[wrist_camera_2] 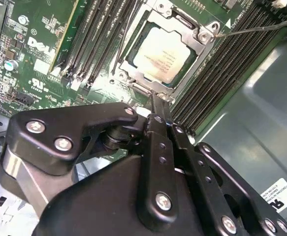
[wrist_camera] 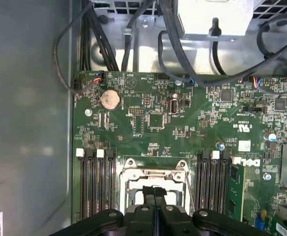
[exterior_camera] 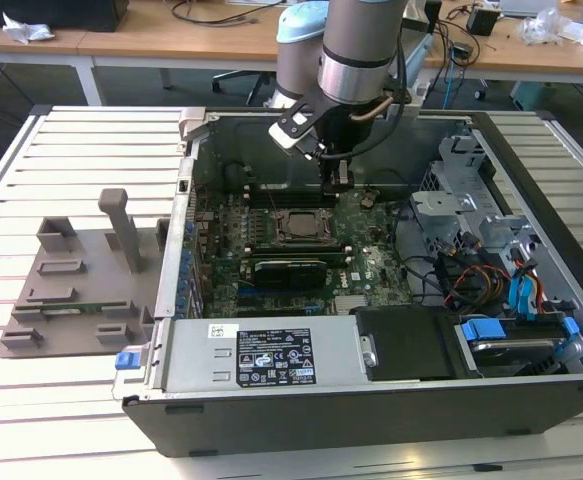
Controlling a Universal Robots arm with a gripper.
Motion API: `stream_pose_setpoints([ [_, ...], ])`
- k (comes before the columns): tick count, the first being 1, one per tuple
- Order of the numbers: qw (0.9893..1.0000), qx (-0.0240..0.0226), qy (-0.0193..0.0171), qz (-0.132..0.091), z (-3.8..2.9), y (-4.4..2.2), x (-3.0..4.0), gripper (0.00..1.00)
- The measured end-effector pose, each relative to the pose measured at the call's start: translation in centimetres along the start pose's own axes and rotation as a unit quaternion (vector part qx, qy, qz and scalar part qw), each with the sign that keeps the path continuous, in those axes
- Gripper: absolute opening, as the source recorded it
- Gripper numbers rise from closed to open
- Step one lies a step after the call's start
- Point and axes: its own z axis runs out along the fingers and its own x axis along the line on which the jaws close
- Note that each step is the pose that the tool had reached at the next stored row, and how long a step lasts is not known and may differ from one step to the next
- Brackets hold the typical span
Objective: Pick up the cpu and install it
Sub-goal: 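Install the first cpu locking lever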
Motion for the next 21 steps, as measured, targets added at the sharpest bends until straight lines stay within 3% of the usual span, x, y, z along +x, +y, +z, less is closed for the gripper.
stream_pose_setpoints([
  [3, 0.9999, 0.0001, -0.0004, -0.016, 0.00, 0.00, -0.01, 0.11],
  [5, 0.9993, 0.0002, -0.0010, -0.038, 0.00, 0.00, 0.00, 0.11],
  [11, 0.9974, 0.0004, -0.0018, -0.072, 0.00, 0.00, 0.00, 0.11],
  [14, 0.9958, 0.0005, -0.0023, -0.091, 0.00, 0.00, 0.00, 0.11],
  [21, 0.9899, 0.0008, -0.0035, -0.141, 0.00, 0.00, 0.00, 0.11],
])
